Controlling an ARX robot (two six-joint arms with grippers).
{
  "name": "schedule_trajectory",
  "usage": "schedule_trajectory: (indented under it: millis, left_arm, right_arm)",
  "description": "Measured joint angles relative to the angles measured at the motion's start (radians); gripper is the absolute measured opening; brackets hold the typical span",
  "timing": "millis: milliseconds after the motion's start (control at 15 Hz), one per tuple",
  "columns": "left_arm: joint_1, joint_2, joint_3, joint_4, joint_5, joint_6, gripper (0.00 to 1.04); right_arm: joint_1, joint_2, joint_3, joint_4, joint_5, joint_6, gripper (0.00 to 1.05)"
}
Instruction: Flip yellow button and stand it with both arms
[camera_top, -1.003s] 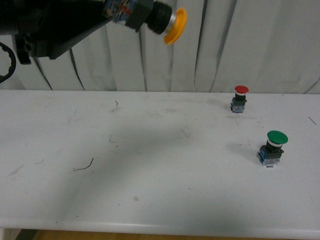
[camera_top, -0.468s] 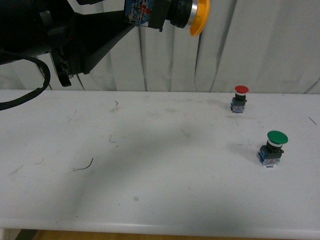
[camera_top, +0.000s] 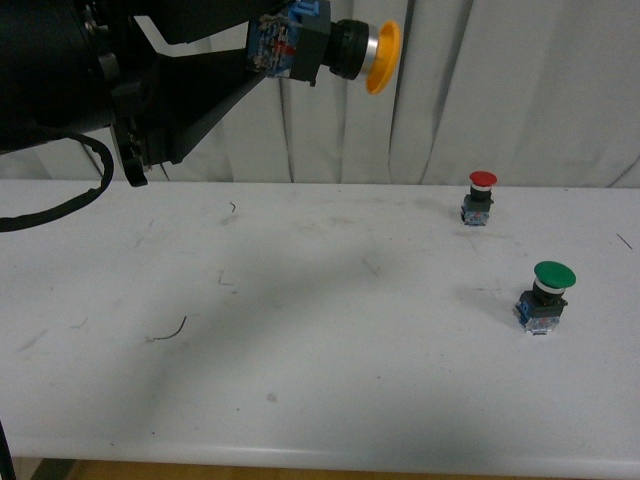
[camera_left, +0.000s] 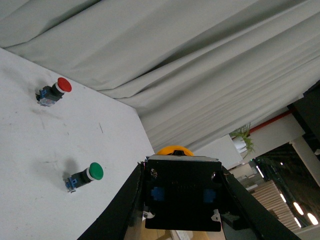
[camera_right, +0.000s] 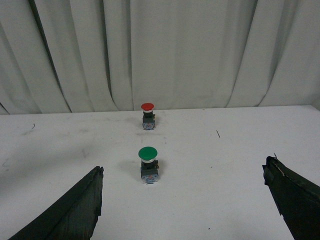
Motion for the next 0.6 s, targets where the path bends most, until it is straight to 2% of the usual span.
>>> schedule_trajectory:
  millis: [201,267,334,468,602]
  left_arm:
    - [-0.024,-0.003,0.000,-0.021,-0.016,0.004,0.36]
    - [-0.030,-0.005,0.000,-0.026,-0.021,0.009,0.36]
    - [-0.035,-0.006,0.000,-0.028,-0.022,0.011,0.36]
    - [-0.029,-0.012,0.000,-0.037,-0.025,0.014,0.36]
    - [-0.024,-0.016,0.000,-0.049,-0.030,0.029,0.36]
  right_arm:
    - [-0.002,0.000,0.000,0.007,-0.006,0.003,0.98]
    - [-0.035,0.042,-0.001,0.135,-0.075,0.032,0.98]
    - [-0.055,0.142,-0.001,0.240,-0.095,0.057,0.98]
    - [-0.065,0.435,0.005,0.520,-0.106,0.091,0.98]
    - [-0.040,0.815,0.116,0.831,-0.093,0.131,0.98]
